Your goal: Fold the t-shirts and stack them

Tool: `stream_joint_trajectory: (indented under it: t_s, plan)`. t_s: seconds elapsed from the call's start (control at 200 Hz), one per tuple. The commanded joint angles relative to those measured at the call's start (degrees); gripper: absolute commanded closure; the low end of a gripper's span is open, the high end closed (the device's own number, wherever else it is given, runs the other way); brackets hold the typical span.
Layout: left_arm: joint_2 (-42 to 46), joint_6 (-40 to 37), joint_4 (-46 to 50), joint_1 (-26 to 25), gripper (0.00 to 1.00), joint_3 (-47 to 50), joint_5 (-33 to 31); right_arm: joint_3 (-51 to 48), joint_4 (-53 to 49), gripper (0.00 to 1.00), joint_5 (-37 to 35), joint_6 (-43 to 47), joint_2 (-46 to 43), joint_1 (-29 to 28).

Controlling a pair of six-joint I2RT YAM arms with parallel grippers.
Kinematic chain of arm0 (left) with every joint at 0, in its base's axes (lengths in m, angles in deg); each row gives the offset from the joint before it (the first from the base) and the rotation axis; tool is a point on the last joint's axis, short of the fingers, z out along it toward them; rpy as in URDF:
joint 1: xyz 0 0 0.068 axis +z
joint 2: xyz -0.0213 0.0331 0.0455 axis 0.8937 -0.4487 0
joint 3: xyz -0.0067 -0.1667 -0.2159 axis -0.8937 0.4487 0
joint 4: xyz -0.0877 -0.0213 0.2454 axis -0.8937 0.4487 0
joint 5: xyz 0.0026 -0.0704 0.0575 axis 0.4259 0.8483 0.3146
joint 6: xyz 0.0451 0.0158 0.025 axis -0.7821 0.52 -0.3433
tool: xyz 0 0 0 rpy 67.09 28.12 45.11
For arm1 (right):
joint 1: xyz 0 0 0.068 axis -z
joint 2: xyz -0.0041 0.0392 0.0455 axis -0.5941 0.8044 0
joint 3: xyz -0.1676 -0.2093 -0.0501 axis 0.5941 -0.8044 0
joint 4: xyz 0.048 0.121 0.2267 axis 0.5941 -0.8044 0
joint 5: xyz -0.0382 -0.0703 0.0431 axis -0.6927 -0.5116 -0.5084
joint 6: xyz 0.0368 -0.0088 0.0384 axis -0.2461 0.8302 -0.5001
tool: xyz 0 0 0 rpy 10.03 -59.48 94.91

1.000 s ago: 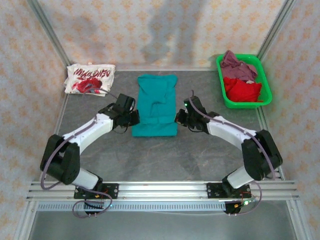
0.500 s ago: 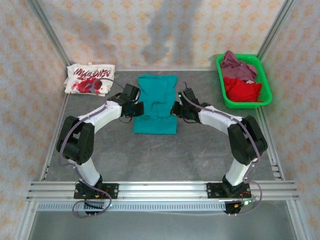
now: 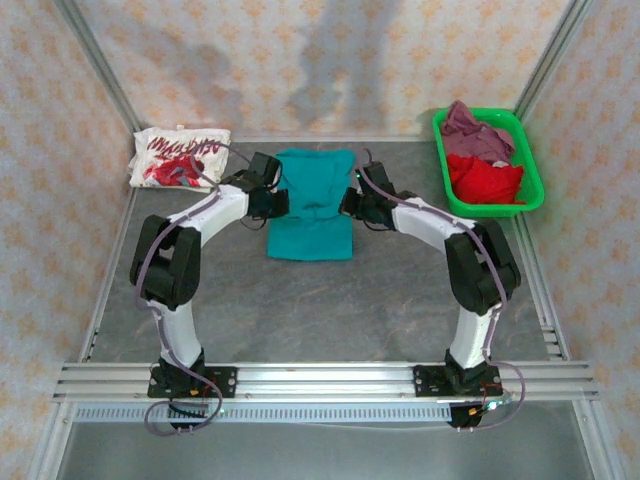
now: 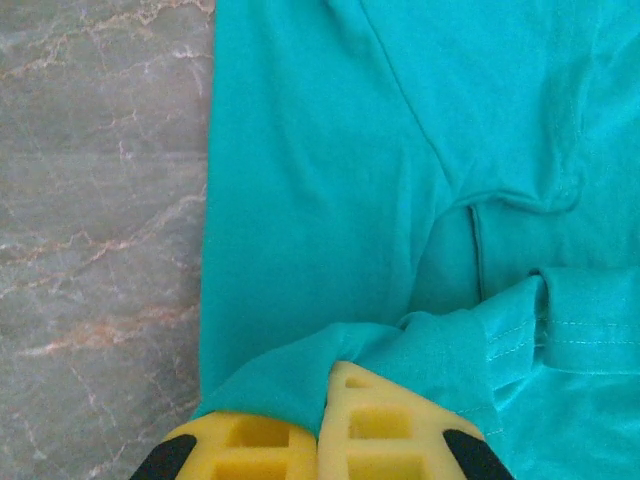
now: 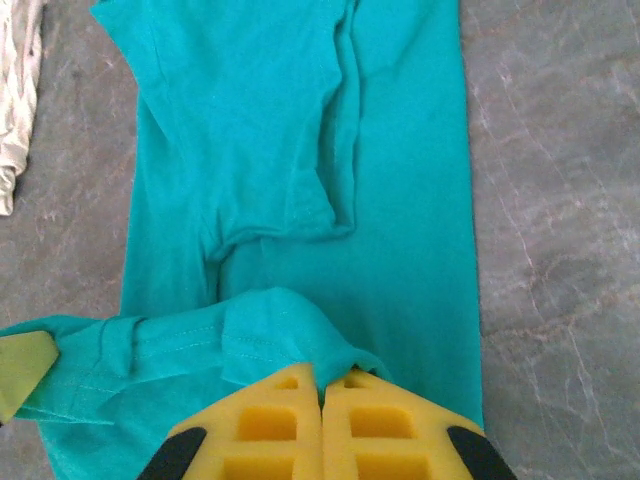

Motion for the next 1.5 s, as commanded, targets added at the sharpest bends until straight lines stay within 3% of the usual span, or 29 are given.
stream_joint_trajectory:
  t_s: [0.0,0.08,0.135,0.18,0.315,0.38,0.46,0.631,0.811,1.036,1.276,1.491]
  plan:
    - [-2.7,-1.8,2.2,0.9,1.00,-4.0,-1.4,3.4,-1.0,1.00,-0.9,1.5,2.3,0.9]
    - [-5.3,-1.9,3.1,1.2,1.00,-7.3,-2.1,5.9,-1.5,0.97,-1.9,1.3,4.2,1.4]
    - [-7.6,-2.1,3.7,1.7,0.76,-10.8,-2.0,9.3,-2.9,0.82,-2.0,1.5,6.5,2.1]
    - [-9.8,-2.5,3.9,2.2,0.65,-14.1,-2.4,12.1,-3.3,0.75,-1.8,1.5,8.7,3.0]
    - [-17.0,-2.1,9.5,4.6,0.61,-28.0,-3.2,22.9,-6.7,0.70,2.7,1.5,14.6,6.1]
    - [-15.5,-1.6,10.3,4.7,0.62,-29.0,-4.0,25.2,-9.4,0.70,3.6,2.8,14.0,6.5]
    - [-8.3,-0.3,5.7,4.1,0.61,-20.5,-4.4,21.2,-9.2,0.72,5.5,3.6,9.3,6.0]
    - [8.2,1.9,-4.9,0.1,0.60,3.0,-6.7,2.3,-1.5,0.72,9.3,2.5,-4.4,2.7]
    - [11.5,0.8,-13.2,-2.3,0.65,14.8,-1.9,-10.0,10.0,0.76,15.5,-4.2,-8.4,-0.1]
    - [8.1,0.2,-13.6,-2.0,0.74,17.0,-2.2,-8.8,11.0,0.78,16.3,-4.8,-4.0,-0.7]
    - [11.0,4.6,-16.3,-2.1,0.77,28.5,-1.9,-8.0,7.3,0.77,12.6,-4.0,-3.8,-0.1]
    - [12.3,8.3,-19.8,-2.4,0.79,37.2,-2.5,2.1,-0.3,0.76,10.7,-1.3,2.8,0.4]
